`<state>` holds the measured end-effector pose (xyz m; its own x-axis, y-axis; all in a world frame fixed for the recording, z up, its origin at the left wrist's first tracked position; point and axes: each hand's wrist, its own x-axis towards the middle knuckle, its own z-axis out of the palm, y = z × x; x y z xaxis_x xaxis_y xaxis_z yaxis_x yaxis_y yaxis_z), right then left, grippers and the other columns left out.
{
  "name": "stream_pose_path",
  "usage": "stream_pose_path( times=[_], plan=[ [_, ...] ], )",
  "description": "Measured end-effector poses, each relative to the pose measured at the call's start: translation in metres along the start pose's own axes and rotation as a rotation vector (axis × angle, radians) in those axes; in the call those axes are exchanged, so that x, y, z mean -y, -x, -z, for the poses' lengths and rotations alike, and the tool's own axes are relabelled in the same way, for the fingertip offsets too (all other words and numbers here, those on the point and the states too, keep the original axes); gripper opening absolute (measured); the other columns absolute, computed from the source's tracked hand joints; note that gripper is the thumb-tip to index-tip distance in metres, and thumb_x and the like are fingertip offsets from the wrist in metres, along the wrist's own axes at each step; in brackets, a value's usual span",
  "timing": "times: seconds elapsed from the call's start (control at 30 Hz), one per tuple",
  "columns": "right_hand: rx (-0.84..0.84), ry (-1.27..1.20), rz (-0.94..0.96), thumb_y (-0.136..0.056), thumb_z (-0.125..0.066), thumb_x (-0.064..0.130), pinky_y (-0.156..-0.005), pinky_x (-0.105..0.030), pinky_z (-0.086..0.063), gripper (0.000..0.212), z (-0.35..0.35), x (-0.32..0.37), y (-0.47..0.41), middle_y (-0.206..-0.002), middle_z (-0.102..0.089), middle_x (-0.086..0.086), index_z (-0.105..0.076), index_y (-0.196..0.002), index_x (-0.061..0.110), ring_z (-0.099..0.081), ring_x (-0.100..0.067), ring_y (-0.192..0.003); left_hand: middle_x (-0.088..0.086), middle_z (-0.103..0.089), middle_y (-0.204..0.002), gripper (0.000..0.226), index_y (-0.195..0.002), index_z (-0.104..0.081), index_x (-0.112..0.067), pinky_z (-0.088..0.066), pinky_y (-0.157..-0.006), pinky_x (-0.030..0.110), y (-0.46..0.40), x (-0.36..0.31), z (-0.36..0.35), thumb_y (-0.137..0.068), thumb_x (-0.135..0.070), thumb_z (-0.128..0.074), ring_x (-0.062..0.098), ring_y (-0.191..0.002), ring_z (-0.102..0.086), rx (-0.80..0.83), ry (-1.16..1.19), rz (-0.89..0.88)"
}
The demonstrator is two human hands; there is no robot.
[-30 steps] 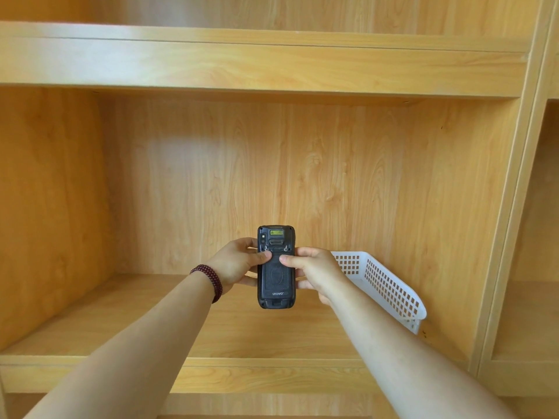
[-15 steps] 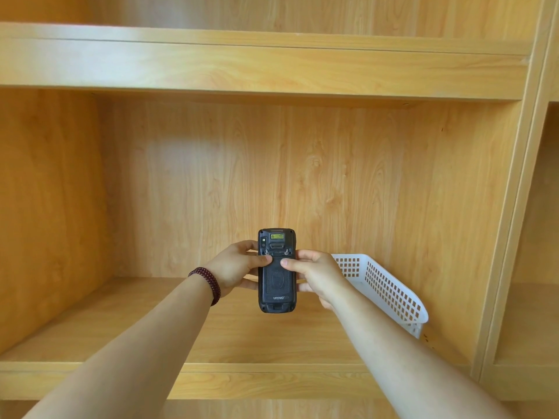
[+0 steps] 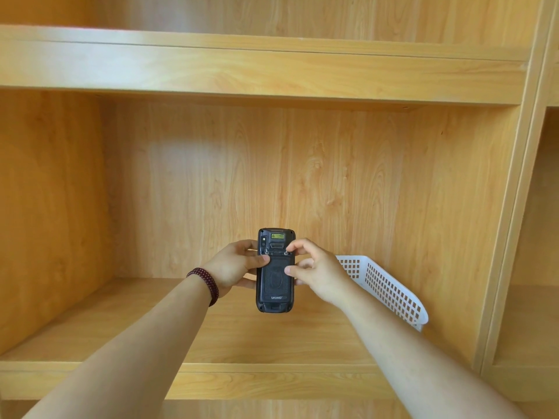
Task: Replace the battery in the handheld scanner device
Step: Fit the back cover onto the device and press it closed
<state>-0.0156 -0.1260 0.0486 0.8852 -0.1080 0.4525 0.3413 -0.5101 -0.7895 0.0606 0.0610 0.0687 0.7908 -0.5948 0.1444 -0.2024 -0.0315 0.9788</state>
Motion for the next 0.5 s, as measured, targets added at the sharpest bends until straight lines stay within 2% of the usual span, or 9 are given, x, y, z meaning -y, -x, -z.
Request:
stream_pose_path(
  times=[0.13, 0.3, 0.5],
  plan=[
    [0.029, 0.058, -0.014, -0.082, -0.075, 0.011, -0.077, -0.043, -0.062, 0.029, 0.005, 0.003, -0.002, -0.105, -0.059, 0.006, -0.061, -0.097, 0.031, -0.073, -0.022, -0.080, 0.011, -0.072, -0.108, 0.026, -0.116, -0.061, -0.010, -0.061, -0.070, 0.037, 0.000, 0.002, 0.000, -0.090, -0.012, -0.065, 0.024, -0.096, -0.071, 0.004, -0.008, 0.004],
    [0.055, 0.090, -0.010, -0.083, -0.074, 0.012, -0.080, -0.043, -0.061, 0.028, 0.010, 0.008, -0.001, -0.102, -0.061, 0.008, -0.061, -0.101, 0.028, -0.072, -0.022, -0.081, 0.011, -0.072, -0.108, 0.025, -0.115, -0.061, -0.010, -0.060, -0.072, 0.039, -0.001, 0.001, -0.001, -0.090, -0.012, -0.065, 0.024, -0.095, -0.071, 0.011, -0.001, 0.006],
    [0.039, 0.157, -0.026, -0.077, -0.078, 0.022, -0.087, -0.048, -0.058, 0.026, 0.013, 0.007, -0.002, -0.096, -0.070, 0.001, -0.060, -0.091, 0.035, -0.074, -0.022, -0.080, 0.010, -0.072, -0.105, 0.023, -0.114, -0.062, -0.010, -0.060, -0.071, 0.038, -0.002, 0.003, -0.004, -0.091, -0.011, -0.064, 0.023, -0.093, -0.071, 0.009, 0.006, 0.000]
  ],
)
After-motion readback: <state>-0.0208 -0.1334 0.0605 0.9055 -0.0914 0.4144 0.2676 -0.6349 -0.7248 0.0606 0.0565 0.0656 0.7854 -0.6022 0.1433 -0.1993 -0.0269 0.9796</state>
